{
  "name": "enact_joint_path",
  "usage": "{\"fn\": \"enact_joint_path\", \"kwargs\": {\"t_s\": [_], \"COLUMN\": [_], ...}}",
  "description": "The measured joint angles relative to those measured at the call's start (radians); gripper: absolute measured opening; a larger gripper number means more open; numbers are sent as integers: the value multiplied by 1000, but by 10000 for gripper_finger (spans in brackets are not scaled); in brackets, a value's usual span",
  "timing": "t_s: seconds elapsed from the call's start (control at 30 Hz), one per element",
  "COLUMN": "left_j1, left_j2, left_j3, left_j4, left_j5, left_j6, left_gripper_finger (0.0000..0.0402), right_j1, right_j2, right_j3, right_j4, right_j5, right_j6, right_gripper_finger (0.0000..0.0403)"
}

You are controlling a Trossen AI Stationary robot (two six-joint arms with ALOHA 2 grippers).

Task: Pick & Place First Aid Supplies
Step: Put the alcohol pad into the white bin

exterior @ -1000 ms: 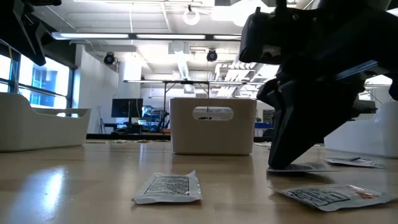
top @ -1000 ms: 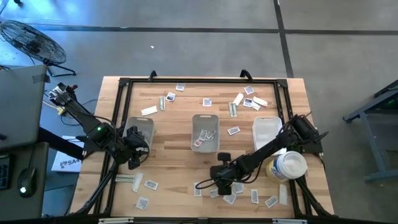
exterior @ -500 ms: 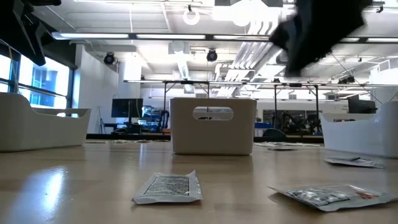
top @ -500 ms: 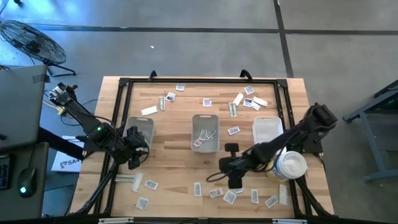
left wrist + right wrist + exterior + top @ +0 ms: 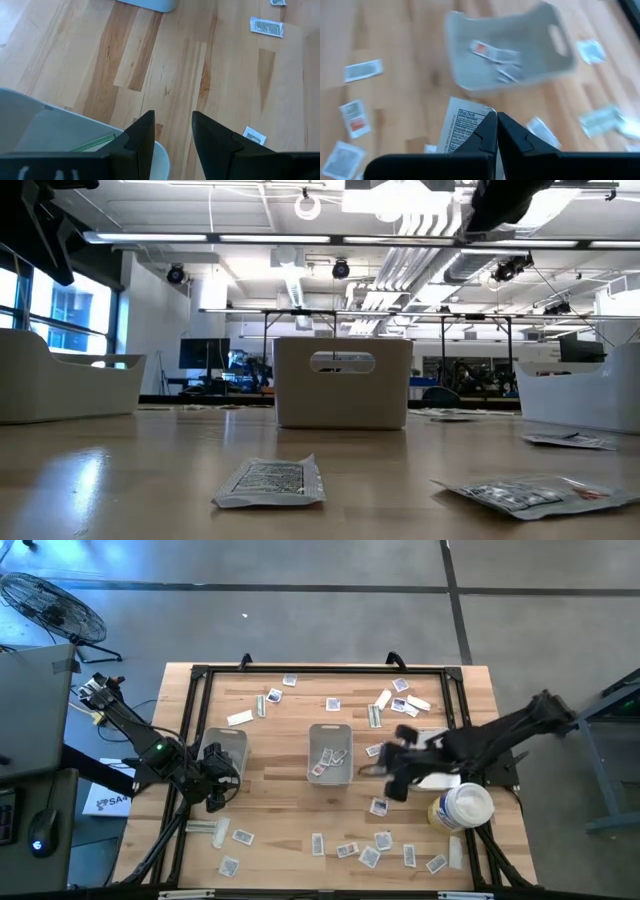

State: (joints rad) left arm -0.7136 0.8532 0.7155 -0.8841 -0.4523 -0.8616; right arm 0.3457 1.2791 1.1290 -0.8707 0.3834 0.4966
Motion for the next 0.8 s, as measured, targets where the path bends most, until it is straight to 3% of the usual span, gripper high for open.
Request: {"fn": "enact_joint_path", "kwargs": {"t_s": [0.47, 0.63, 0.8], "left_j1": [0, 0, 0], "left_j2": [0, 0, 0], "left_j3": [0, 0, 0], "left_j4": [0, 0, 0], "left_j5": [5, 6, 6], "left_j6": [0, 0, 0], "left_gripper_finger": [128, 128, 128], "right_j1": [-199, -237, -274], "right_j2": [-136, -135, -135], "right_j3": [-11, -157, -308], "right_j4": [-486, -503, -412], "right_j5": [19, -73, -184], "right_j6": [187, 236, 232], "right_gripper_finger": [1, 0, 0]}}
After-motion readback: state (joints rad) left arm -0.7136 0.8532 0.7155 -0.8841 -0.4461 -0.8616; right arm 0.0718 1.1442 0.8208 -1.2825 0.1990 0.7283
